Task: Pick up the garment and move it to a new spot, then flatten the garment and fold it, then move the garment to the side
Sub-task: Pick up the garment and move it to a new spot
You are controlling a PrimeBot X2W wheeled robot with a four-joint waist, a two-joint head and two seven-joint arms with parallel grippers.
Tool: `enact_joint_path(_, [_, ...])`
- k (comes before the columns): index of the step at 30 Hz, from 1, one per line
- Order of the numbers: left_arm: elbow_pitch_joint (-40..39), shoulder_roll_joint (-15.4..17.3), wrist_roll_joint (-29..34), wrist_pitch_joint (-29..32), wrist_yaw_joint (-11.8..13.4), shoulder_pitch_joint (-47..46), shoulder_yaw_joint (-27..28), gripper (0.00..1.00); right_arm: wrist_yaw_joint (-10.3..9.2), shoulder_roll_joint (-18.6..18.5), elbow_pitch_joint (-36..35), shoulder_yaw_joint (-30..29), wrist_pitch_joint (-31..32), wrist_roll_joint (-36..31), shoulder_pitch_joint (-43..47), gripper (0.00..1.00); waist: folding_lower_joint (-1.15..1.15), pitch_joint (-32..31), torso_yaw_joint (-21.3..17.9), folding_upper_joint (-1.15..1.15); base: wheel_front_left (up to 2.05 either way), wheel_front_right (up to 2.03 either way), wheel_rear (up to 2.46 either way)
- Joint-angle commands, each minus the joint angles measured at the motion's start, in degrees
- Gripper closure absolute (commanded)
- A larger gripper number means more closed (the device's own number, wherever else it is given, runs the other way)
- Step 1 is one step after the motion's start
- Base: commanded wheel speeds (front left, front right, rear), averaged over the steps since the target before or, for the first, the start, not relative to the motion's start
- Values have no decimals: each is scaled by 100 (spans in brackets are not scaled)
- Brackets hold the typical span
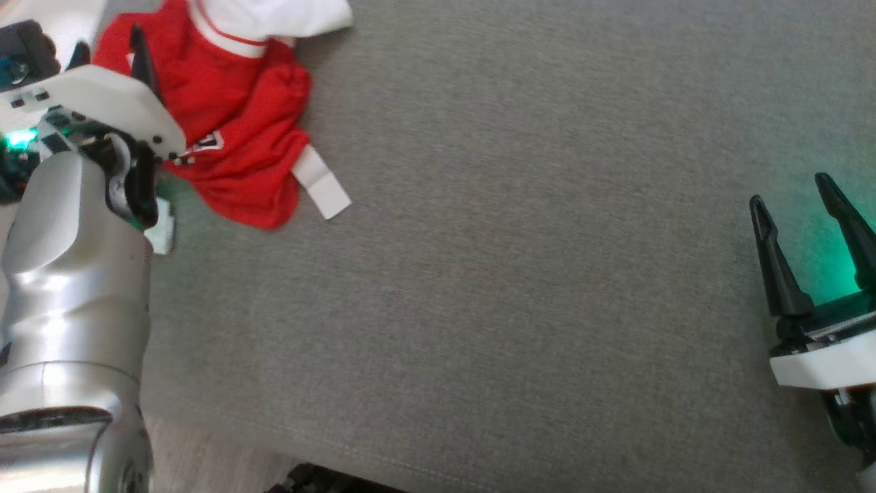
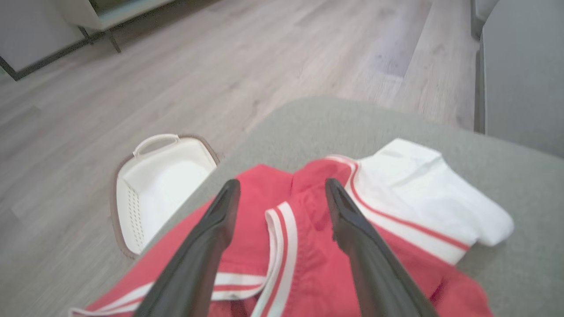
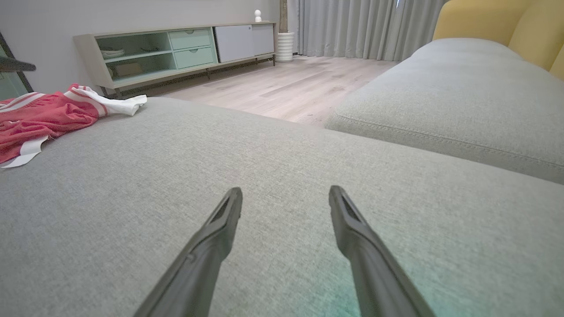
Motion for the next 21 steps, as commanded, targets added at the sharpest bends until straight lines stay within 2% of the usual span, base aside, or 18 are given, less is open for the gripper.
enact_joint_path(1, [2, 374, -21, 40, -14, -130, 131, 0, 39, -118, -183, 96, -62, 42, -34, 0, -1, 187, -192, 0, 0, 0, 0])
enact_joint_path(8, [926, 539, 24, -25, 116, -173, 76, 0, 39, -39, -203, 74, -62, 26, -62, 0, -1, 312, -371, 0, 0, 0, 0])
enact_joint_path(9, [990, 565, 29, -107, 128, -188, 72, 8, 39, -38, -203, 68, -62, 25, -64, 0, -1, 324, -385, 0, 0, 0, 0])
enact_joint_path(10, [1035, 585, 21, -214, 119, -209, 77, 64, 39, -38, -201, 62, -62, 26, -71, 0, -1, 333, -397, 0, 0, 0, 0])
enact_joint_path(11, [1068, 597, 8, -333, 98, -232, 83, 100, 39, -35, -195, 58, -62, 26, -83, 0, -1, 336, -409, 0, 0, 0, 0])
enact_joint_path(18, [1039, 796, 204, -1307, -21, -576, -128, 100, 39, 183, -42, 192, -62, 36, -194, 0, -1, -57, -528, 0, 0, 0, 0])
enact_joint_path(21, [961, 843, 305, -1533, -90, -725, -247, 100, 39, 322, 26, 234, -62, 54, -201, 0, -1, -290, -599, 0, 0, 0, 0])
